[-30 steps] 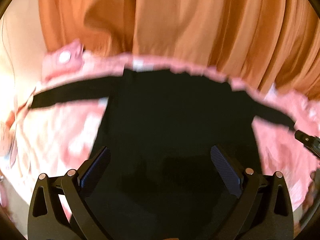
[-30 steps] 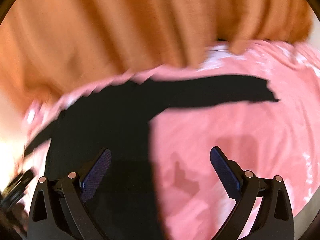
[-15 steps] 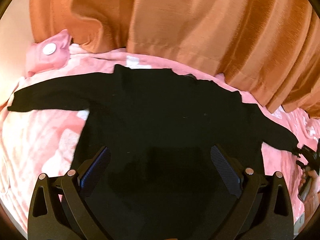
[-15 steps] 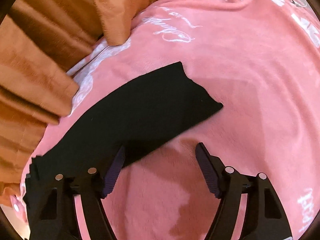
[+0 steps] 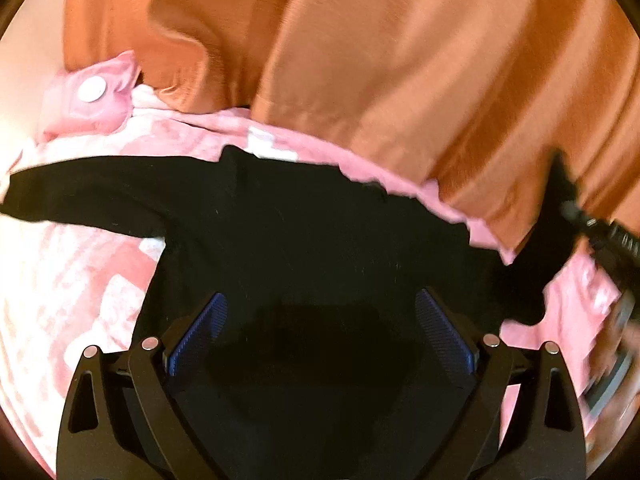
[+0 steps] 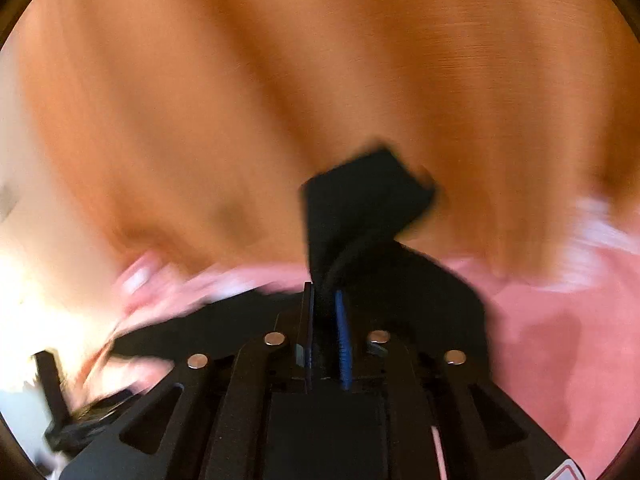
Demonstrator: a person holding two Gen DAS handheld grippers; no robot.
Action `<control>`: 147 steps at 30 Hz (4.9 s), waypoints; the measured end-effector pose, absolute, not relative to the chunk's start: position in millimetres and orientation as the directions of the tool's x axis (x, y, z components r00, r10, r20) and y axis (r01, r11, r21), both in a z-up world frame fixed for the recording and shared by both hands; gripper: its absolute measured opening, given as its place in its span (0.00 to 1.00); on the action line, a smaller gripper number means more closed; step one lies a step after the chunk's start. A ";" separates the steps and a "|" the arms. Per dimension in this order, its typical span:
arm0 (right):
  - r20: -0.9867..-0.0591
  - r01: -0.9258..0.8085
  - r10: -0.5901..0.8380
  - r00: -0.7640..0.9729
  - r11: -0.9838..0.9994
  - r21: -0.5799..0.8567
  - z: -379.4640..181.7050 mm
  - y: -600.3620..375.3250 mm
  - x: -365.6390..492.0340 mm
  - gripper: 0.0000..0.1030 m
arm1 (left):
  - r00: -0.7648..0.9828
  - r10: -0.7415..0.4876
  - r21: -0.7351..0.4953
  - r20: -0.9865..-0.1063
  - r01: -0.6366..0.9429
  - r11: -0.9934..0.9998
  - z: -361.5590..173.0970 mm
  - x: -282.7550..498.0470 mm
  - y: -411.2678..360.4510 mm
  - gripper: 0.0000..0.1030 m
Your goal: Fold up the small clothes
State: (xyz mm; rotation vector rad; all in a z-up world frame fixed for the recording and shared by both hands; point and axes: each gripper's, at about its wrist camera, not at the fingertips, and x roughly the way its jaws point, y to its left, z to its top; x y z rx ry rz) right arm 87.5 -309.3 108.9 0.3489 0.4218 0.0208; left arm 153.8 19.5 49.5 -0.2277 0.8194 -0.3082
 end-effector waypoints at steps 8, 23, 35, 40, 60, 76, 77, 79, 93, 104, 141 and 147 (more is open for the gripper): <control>-0.505 0.180 0.001 0.863 0.933 0.310 75.0 -303.0 86.3 0.52 | 0.592 -0.432 -0.470 -0.680 0.100 0.877 28.6 197.0 53.9 0.90; -0.684 0.382 0.006 0.729 0.827 0.414 -7.0 -377.0 44.5 0.52 | 0.497 -0.450 -0.504 -0.742 0.029 0.863 -34.7 250.6 6.4 0.58; -0.653 0.334 0.094 0.752 0.799 0.500 -28.0 -387.9 70.6 0.52 | 0.557 -0.487 -0.542 -0.673 0.077 0.837 -12.0 258.7 19.2 0.05; -0.653 0.311 0.124 0.747 0.802 0.510 -31.8 -377.4 80.4 0.52 | 0.575 -0.454 -0.538 -0.681 0.028 0.843 -12.5 261.7 44.9 0.05; -0.649 0.370 0.001 0.761 0.820 0.436 -6.7 -386.9 66.6 0.02 | 0.505 -0.383 -0.437 -0.774 0.012 0.899 -39.6 248.6 38.3 0.05; -0.638 0.360 0.048 0.768 0.792 0.493 -14.4 -407.0 126.4 0.39 | 0.503 -0.371 -0.415 -0.780 0.027 0.909 -40.7 242.7 31.9 0.06; -0.648 0.356 0.032 0.761 0.814 0.459 -13.7 -406.6 139.5 0.26 | 0.501 -0.374 -0.416 -0.780 0.030 0.909 -40.9 243.4 32.4 0.06; -0.616 0.332 0.024 0.788 0.825 0.457 -5.7 -407.5 144.2 0.04 | 0.499 -0.379 -0.422 -0.779 0.031 0.906 -41.4 244.9 33.0 0.07; -0.683 0.315 0.055 0.729 0.859 0.404 4.1 -394.2 76.0 0.49 | 0.522 -0.349 -0.390 -0.779 0.033 0.920 -41.1 245.4 17.9 0.09; -0.785 0.363 -0.025 0.619 0.895 0.259 -22.8 -371.7 64.1 0.05 | 0.488 -0.406 -0.440 -0.773 0.050 0.897 -43.1 238.4 27.3 0.08; -0.621 0.236 -0.041 0.782 0.943 0.235 30.0 -205.4 66.1 0.46 | 0.748 -0.428 -0.474 -0.507 0.172 0.863 84.7 236.7 96.7 0.03; -0.675 0.335 -0.070 0.734 0.902 0.271 14.2 -250.8 65.0 0.47 | 0.451 -0.571 -0.498 -0.686 0.282 0.820 -4.7 200.8 -33.1 0.07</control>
